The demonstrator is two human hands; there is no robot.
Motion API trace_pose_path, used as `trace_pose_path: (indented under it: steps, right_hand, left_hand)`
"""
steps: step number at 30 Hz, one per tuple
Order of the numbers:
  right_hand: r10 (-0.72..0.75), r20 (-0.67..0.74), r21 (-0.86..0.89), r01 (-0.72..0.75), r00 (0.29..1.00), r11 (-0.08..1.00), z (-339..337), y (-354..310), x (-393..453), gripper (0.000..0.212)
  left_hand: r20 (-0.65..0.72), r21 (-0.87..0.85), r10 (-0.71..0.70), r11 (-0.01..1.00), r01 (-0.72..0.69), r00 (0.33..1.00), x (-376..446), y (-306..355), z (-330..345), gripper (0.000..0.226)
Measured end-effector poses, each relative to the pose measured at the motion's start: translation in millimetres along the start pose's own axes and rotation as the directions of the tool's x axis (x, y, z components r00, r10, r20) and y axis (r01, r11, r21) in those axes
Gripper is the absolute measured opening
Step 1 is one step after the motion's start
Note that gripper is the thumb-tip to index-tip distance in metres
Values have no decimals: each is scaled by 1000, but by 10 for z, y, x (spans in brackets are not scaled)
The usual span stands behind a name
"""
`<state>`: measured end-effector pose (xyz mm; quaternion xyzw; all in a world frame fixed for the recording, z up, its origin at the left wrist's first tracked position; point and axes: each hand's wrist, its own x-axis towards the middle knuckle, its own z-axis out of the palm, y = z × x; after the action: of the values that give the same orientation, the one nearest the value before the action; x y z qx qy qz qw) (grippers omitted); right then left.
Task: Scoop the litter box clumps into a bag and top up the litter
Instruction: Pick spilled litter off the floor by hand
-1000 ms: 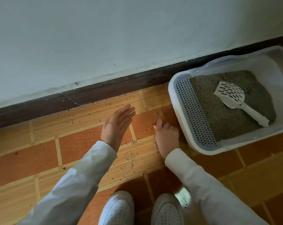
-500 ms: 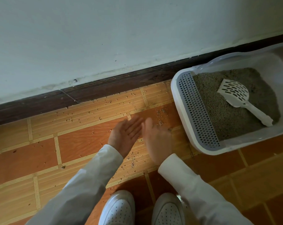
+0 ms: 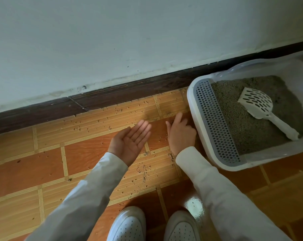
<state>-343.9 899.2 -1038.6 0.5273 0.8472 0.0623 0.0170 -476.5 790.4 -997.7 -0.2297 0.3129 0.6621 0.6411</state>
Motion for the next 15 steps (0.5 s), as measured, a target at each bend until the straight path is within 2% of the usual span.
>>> trace_pose_path:
  steps: [4,9,12,15]
  right_hand:
    - [5,40,-78,-2,999,997,65,-27,69,35]
    - [-70,55,-188,79,996,979,110,-25,93,17]
    - [-100,29,-166,104,995,981,71,-26,73,20]
    - [-145,-29,-59,144,989,988,-21,-51,-6,21]
  left_hand:
    - [5,-1,-4,1000,4,1000,-29,-16,9,43]
    - [-14,1,-12,1000,12,1000,-13,-32,-20,42]
    - [-33,19,-8,1000,9,999,15,-49,-60,42]
    - [-58,43,-6,999,9,998,35,-79,-93,43]
